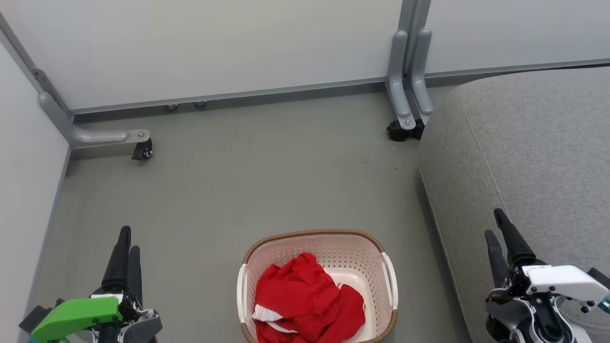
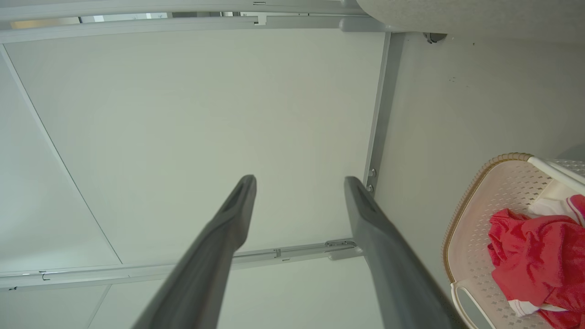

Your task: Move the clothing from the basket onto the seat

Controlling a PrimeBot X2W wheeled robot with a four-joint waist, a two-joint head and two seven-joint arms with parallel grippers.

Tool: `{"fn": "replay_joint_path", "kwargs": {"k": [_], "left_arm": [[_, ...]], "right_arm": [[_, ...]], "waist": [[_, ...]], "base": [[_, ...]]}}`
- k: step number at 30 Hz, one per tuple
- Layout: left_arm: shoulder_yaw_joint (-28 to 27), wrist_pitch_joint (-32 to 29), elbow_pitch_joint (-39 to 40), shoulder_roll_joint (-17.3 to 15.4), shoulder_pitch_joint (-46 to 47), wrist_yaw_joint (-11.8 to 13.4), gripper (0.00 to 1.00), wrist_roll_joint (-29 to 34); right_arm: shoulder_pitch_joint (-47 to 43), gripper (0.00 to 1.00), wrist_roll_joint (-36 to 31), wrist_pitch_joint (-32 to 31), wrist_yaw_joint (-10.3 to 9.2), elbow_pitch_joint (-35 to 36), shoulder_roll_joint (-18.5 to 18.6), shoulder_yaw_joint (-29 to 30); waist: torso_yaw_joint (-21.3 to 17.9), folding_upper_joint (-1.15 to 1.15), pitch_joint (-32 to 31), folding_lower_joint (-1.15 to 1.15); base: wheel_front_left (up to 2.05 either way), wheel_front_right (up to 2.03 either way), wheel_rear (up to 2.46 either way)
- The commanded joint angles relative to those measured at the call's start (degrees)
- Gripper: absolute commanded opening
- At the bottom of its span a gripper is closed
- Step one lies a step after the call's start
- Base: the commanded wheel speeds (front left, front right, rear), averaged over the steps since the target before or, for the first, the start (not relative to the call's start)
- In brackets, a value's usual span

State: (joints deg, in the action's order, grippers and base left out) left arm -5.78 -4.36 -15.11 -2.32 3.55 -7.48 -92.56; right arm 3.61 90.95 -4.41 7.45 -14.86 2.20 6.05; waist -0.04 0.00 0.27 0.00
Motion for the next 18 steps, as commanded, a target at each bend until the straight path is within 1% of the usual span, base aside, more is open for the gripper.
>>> {"fn": "replay_joint_path", "kwargs": {"k": [1,11,15,18], "left_arm": [[-0.12,0.67,1.39,-0.24,0.62,-0.01,1.0,0.66],[-3.12,3.26,1.97,-0.3,1.05,-0.01,1.0,4.84],[-4.7,4.2,1.85,-0.33,1.65,-0.01,1.0,6.68],[-5.01,4.93,2.74,-0.35,1.9,-0.01,1.0,9.19]], "right_arm": [[0.56,1.0,-1.41,0.72,0.01,1.4,0.31,-0.13],[1.06,1.0,-12.28,3.31,0.02,3.07,0.38,1.07],[1.6,1.0,-19.04,4.26,0.02,5.25,0.4,1.92],[1.76,1.0,-24.18,4.98,0.02,6.98,0.42,1.78]], "waist": [[0.02,0.0,0.03,0.0],[0.07,0.0,0.28,0.0],[0.05,0.0,0.41,0.0],[0.07,0.0,0.53,0.0]], "base": [[0.0,0.0,0.0],[0.0,0.0,0.0],[0.0,0.0,0.0],[0.0,0.0,0.0]]}}
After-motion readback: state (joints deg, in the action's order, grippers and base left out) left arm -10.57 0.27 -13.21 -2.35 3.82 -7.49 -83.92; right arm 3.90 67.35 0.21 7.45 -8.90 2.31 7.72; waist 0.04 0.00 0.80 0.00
